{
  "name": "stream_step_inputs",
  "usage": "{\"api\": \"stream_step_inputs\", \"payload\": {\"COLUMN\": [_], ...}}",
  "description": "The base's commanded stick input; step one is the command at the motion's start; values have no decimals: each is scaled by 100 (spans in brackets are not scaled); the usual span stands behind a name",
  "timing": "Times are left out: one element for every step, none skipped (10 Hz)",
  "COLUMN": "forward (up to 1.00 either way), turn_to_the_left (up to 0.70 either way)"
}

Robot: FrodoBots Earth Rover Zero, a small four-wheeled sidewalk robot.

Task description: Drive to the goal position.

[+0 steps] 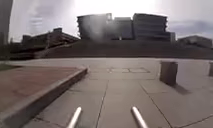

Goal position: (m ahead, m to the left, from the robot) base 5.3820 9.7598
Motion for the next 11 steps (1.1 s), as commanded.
{"api": "stream_step_inputs", "payload": {"forward": [100,100,100,100,100,100,100,100,100,100,100], "turn_to_the_left": [-27,-27,-27,-27,-21,0,0,0,0,0,0]}}
